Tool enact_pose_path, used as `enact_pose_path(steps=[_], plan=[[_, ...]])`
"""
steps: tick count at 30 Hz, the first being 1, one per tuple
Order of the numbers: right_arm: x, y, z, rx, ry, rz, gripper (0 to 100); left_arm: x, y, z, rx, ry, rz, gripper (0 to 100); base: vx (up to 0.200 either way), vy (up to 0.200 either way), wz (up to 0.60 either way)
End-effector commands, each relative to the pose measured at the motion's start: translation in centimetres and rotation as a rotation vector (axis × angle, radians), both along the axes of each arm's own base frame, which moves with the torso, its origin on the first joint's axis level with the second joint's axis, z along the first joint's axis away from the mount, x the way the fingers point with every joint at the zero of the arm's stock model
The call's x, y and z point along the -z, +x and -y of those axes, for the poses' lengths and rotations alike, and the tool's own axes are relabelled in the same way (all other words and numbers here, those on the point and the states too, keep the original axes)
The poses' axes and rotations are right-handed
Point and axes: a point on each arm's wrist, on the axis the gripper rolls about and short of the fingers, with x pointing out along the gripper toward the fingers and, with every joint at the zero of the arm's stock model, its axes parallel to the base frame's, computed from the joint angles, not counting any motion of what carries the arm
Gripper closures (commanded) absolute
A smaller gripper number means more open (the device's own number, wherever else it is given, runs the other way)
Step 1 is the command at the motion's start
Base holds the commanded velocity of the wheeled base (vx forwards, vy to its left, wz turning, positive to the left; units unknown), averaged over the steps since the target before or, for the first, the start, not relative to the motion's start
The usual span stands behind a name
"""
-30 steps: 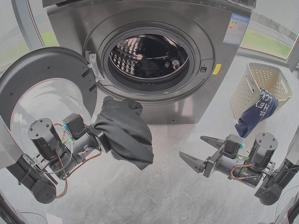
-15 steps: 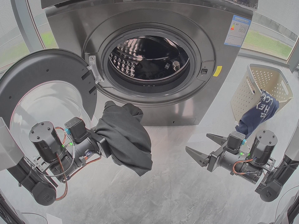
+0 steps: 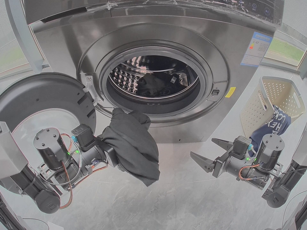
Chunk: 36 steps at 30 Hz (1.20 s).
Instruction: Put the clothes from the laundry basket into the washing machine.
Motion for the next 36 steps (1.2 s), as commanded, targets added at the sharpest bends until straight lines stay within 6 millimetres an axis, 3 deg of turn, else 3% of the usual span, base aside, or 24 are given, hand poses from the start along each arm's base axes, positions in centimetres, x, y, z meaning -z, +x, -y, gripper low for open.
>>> enact_pose_path(steps=[1,10,16,25,36], plan=[[0.1,0.0,0.0,-0.002,-0.002,-0.003,0,0.2,-0.1,0.3,0.013,0.004,-0.006,100,0.2,0.0,0.0],[0.2,-0.1,-0.1,-0.005,-0.003,-0.006,0,0.4,-0.1,0.5,0.015,0.021,-0.002,100,0.0,0.0,0.0],[0.1,-0.1,-0.1,-0.007,-0.003,-0.005,0,0.4,-0.1,0.4,0.013,0.019,-0.005,100,0.0,-0.2,0.0],[0.5,-0.6,-0.1,-0.019,-0.015,-0.022,0,0.4,0.2,0.4,0.007,0.019,-0.001,100,0.0,0.0,0.0],[1.3,-2.3,-0.4,-0.071,-0.047,-0.063,0,0.7,0.6,0.4,0.0,0.018,-0.007,100,0.164,0.0,0.0]])
